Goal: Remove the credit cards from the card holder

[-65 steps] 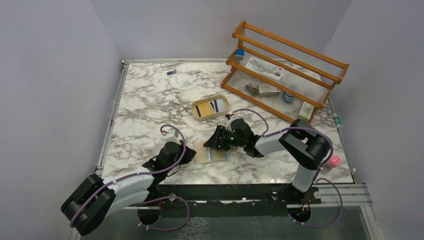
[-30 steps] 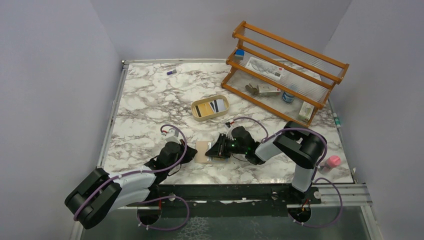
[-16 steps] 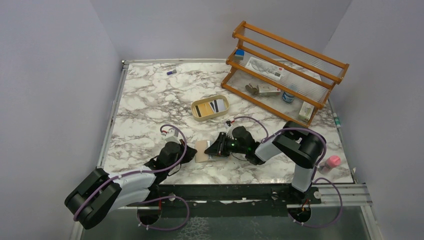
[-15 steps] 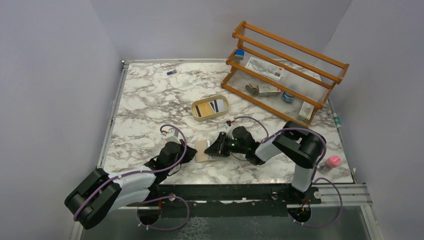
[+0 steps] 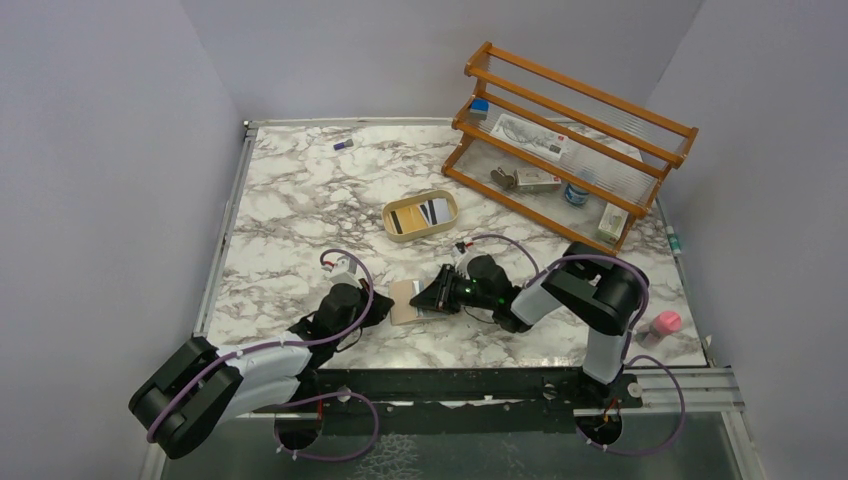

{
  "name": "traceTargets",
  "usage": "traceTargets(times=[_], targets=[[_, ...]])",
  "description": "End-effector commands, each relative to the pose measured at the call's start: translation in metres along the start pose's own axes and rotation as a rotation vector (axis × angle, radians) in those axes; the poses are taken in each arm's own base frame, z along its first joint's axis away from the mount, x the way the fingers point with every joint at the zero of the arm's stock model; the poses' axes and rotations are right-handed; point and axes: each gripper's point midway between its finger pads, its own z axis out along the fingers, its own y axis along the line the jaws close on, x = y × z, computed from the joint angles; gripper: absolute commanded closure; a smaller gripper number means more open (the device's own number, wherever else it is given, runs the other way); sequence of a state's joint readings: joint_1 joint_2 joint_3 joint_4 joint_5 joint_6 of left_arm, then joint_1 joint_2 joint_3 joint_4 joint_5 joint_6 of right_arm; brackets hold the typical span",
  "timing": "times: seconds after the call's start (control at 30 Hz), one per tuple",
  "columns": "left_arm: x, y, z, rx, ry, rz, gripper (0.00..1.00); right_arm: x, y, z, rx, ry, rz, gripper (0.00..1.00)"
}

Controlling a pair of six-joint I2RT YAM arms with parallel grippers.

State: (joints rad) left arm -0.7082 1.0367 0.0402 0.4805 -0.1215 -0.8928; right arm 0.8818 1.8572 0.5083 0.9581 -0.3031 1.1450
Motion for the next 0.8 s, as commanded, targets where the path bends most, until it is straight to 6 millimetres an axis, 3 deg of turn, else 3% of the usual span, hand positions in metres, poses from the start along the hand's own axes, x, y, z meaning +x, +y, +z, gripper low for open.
traceTargets(times=[0.0,0.47,0.77], targets=[[0.0246,0.0316,-0.0074,-0.091,0.081,0.033,1.0,-0.0089,0.0076,0.003,-0.046,-0.049,-0.001,0.81],[0.0254,0.0313,-0.0076,-0.088,0.086,0.039,1.0,-0.0147,0.0022,0.0047,-0.043,-0.092,0.018,0.86],[0.026,0.0322,-0.0076,-0.09,0.088,0.042,1.0,-0.0165,0.0018,0.0075,-0.056,-0.096,0.032,0.75]])
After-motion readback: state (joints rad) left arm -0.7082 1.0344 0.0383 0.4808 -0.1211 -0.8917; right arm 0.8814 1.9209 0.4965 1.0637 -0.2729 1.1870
